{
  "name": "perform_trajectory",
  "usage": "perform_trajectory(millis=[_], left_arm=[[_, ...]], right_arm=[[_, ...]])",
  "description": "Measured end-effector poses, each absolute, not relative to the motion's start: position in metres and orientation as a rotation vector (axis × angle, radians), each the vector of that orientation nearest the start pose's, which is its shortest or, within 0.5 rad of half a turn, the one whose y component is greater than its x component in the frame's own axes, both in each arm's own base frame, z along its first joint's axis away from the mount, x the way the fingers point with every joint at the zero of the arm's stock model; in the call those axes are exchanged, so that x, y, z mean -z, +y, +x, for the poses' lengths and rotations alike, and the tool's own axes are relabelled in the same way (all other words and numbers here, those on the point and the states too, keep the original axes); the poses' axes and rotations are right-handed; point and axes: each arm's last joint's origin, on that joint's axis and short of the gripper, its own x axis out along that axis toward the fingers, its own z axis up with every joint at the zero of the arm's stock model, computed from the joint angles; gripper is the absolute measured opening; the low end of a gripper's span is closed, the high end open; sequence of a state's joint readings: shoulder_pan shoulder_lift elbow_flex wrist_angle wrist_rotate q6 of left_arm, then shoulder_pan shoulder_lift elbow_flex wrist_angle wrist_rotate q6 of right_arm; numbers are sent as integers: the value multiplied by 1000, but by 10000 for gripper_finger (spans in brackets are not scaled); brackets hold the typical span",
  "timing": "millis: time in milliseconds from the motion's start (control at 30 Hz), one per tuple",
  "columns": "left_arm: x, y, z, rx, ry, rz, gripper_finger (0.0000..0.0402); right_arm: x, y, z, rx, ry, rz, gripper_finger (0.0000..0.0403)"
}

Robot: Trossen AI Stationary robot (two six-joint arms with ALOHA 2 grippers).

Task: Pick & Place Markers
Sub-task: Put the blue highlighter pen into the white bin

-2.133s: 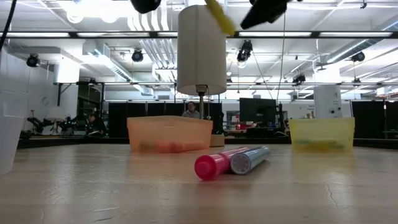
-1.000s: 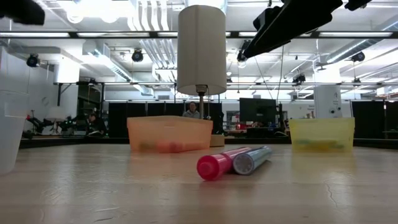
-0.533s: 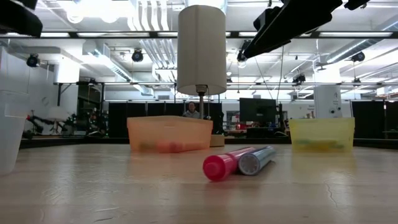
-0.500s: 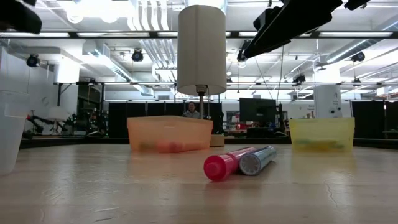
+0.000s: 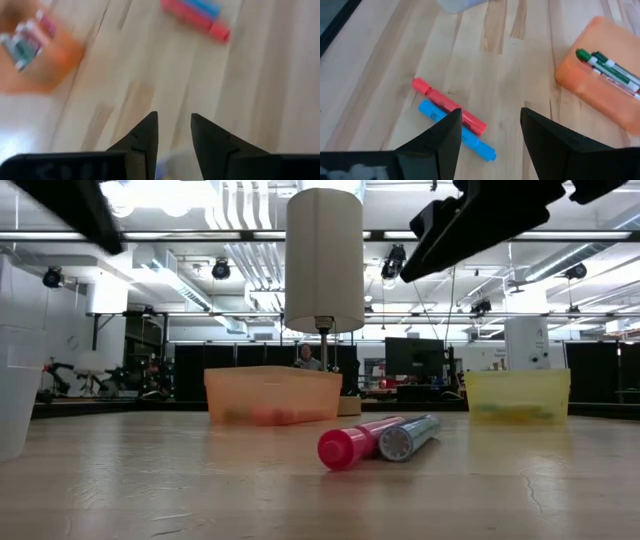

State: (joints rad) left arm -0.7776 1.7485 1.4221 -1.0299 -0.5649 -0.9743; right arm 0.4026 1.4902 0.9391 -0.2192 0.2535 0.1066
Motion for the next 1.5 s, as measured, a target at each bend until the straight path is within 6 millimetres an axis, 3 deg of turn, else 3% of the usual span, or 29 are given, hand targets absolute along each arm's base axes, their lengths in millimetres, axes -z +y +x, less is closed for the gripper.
perform_trajectory(millis=[300, 500, 700, 933, 1233, 1500], left_arm=[[-235, -232, 280, -294, 607, -79, 110], [-229, -226, 303, -195, 408, -116, 110], [-237, -213, 321, -49, 261, -48, 110], [-255, -185, 340, 80, 64, -46, 110], [-270, -164, 351, 360, -29, -62, 110], [-265, -163, 351, 370, 27, -65, 110]], right_arm=[[-219, 117, 283, -117, 746, -163, 194], [-215, 133, 273, -179, 757, -166, 194], [-208, 146, 262, -188, 773, -150, 194], [-192, 143, 256, -169, 788, -128, 194], [-188, 142, 255, -165, 781, -133, 194], [-190, 134, 260, -142, 754, -239, 194]])
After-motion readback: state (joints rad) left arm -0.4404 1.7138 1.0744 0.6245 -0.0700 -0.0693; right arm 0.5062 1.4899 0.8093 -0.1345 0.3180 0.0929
